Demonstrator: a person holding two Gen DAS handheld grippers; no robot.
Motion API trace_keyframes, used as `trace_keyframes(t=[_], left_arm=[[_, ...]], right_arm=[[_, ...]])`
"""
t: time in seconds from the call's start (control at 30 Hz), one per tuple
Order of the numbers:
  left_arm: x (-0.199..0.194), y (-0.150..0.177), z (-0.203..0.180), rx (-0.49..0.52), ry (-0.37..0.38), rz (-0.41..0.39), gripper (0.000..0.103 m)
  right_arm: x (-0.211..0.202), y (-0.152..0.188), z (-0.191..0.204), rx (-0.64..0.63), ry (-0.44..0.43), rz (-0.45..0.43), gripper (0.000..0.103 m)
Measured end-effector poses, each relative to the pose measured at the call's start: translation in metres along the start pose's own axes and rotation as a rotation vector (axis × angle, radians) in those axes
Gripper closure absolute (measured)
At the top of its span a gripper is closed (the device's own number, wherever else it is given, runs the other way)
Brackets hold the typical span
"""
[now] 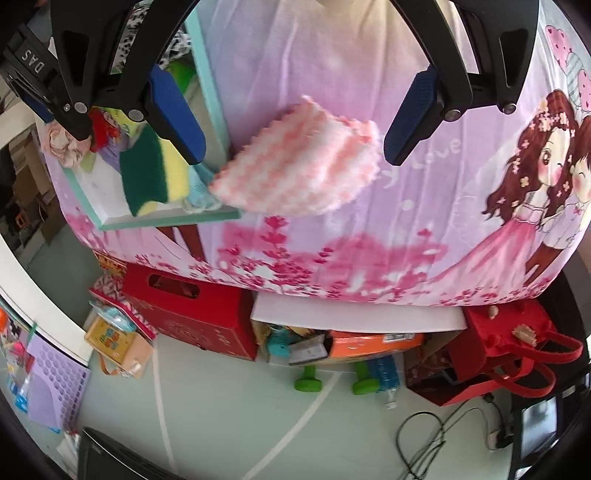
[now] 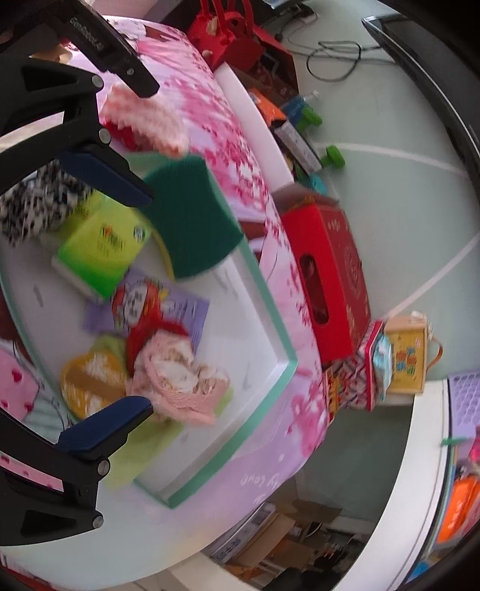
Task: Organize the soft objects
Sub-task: 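Move the left gripper to the pink knit cloth and grasp it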
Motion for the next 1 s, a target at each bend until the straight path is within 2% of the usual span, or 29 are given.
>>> trace_keyframes(t=[0.3, 0.53, 0.73, 1.0], left_arm=[[-0.006, -0.004, 0.054, -0.094, -0.048, -0.003, 0.006], [-0.004, -0.004, 0.095, -0.186, -0.038, 0.008, 0.006], [0.007, -0.002, 0.108, -0.198, -0.011, 0.022, 0.006], [0.021, -0.004, 0.106, -0.175, 0.052, 0.027, 0.006]], right_arm=[[0.005, 0.007, 0.057, -0.076, -0.076, 0.025, 0.0], [0.011, 0.016, 0.095, -0.124, -0.131, 0.048, 0.0], [0.019, 0.023, 0.115, -0.143, -0.146, 0.07, 0.0], [0.023, 0.022, 0.118, -0.14, -0.121, 0.068, 0.0]])
Point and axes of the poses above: each gripper's, at about its wrist camera, not at the fingertips, and x roughly the way its jaws point, z to its left, y to its underside, the point moved 1 cm from there along x, roughly the way its jaws point, and after that the axes turned 3 degrees about x, right-handed, at the moved point
